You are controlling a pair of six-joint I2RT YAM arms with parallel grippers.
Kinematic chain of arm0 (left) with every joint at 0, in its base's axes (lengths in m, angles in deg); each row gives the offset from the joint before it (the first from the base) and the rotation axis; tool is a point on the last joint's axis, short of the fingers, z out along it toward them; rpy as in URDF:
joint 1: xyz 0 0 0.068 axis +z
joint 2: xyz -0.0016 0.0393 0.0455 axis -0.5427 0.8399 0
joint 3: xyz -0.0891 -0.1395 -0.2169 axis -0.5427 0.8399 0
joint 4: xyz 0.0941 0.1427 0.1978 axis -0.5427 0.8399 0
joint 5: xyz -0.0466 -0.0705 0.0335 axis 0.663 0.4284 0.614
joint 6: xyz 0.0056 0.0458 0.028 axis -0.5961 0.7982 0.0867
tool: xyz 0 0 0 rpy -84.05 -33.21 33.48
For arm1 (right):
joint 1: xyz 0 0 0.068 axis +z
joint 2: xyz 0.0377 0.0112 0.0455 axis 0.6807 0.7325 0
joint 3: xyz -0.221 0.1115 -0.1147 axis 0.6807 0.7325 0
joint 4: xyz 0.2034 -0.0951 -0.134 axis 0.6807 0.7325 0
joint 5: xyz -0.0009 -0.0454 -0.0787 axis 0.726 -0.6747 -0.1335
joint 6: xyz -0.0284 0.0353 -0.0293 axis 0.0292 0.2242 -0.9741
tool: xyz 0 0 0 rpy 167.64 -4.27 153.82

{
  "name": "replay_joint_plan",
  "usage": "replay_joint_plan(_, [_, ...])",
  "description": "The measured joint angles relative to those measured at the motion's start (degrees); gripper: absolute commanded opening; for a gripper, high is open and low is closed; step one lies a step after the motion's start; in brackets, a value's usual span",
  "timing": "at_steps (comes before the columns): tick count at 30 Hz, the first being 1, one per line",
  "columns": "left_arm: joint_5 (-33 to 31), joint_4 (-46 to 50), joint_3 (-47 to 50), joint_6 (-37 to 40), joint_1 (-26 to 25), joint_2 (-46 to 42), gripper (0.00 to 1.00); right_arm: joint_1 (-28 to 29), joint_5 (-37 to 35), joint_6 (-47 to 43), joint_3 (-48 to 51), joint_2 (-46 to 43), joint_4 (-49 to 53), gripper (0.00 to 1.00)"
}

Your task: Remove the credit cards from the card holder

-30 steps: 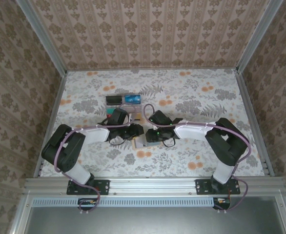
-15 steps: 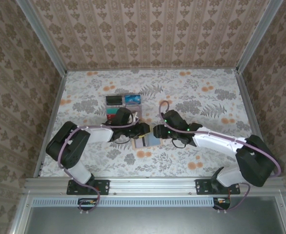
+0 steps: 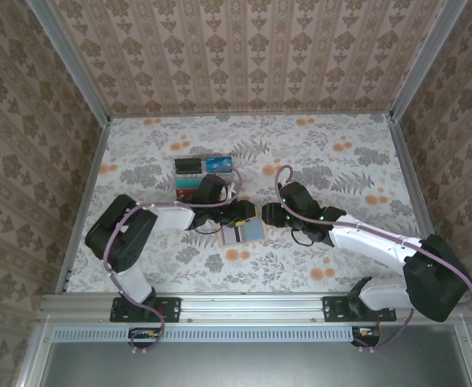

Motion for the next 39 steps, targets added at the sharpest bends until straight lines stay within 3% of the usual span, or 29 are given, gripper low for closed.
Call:
replay_joint_plan(7, [-8.7,10.4,3.3,1.9,2.7,-14.6,0.40,0.2,16.4,-0.9,-8.6,14.9,-2.6,0.43])
replay_joint_plan(12, [-14.3,17.8,7.8,1.8,3.0,-20.2,0.34,0.6,21.9,1.6,-12.7,22.9,-3.3,0.36])
replay_joint_plan(19, [-16.4,22.0,10.3,1.2,3.1,-20.8,0.28,0.7,21.9,4.9,-16.3,28.1,-2.4,0.30])
replay_joint_plan(39, [-14.0,17.1,10.3,0.9,3.1,-12.0,0.19,0.7,23.2,5.0,-17.3,31.7,0.1,0.27])
